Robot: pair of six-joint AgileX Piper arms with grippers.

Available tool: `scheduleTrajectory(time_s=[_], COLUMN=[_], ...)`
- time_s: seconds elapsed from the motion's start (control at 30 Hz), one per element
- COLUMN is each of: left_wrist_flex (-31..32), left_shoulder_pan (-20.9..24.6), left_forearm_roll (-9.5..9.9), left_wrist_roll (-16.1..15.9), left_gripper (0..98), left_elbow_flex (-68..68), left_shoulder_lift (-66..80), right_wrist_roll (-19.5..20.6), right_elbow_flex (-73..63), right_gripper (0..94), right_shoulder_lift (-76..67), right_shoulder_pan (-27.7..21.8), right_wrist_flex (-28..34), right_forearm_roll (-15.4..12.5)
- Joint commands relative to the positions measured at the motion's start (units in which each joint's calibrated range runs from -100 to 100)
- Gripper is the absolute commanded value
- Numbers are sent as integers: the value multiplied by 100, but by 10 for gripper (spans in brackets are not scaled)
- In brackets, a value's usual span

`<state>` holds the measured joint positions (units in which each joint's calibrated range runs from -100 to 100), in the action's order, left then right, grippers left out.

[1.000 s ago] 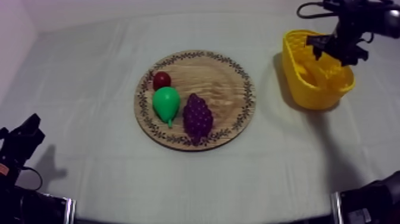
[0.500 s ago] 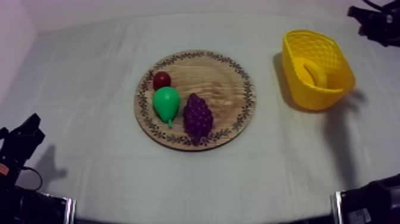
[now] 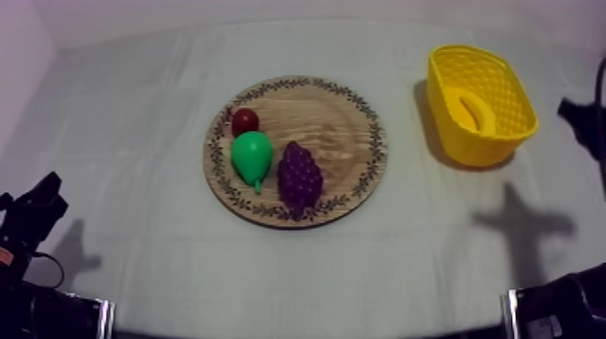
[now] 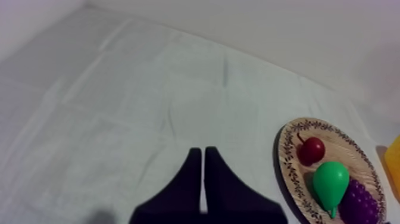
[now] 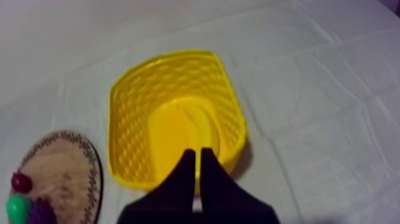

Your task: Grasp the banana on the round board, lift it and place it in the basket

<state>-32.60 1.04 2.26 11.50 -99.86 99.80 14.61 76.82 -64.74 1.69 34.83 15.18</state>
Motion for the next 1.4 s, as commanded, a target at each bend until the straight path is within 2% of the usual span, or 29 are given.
scheduleTrajectory(time_s=[0.0,0.23,0.63,0.87,0.97,1.23,1.37], left_wrist_flex=[2,2,2,2,2,2,2], left_shoulder_pan=[1,1,1,1,1,1,1], left_forearm_roll=[1,1,1,1,1,1,1], left_wrist_roll=[0,0,0,0,0,0,0], left_gripper=[1,1,1,1,1,1,1], left_elbow_flex=[-3,-3,-3,-3,-3,-3,-3], left_shoulder_lift=[3,3,3,3,3,3,3], right_wrist_roll=[-611,-1258,-1849,-1771,-1745,-2343,-2467], right_elbow_flex=[819,1526,2204,2218,2257,2283,2284], right_gripper=[4,3,3,3,3,3,3], right_shoulder_lift=[-1094,-2199,-3066,-3091,-3093,-3093,-3093], right_shoulder_pan=[-10,-49,-105,-115,-115,-116,-116], right_wrist_flex=[-8,272,556,643,458,323,317], right_forearm_roll=[-453,-1044,-1536,-1622,-1632,-1633,-1633])
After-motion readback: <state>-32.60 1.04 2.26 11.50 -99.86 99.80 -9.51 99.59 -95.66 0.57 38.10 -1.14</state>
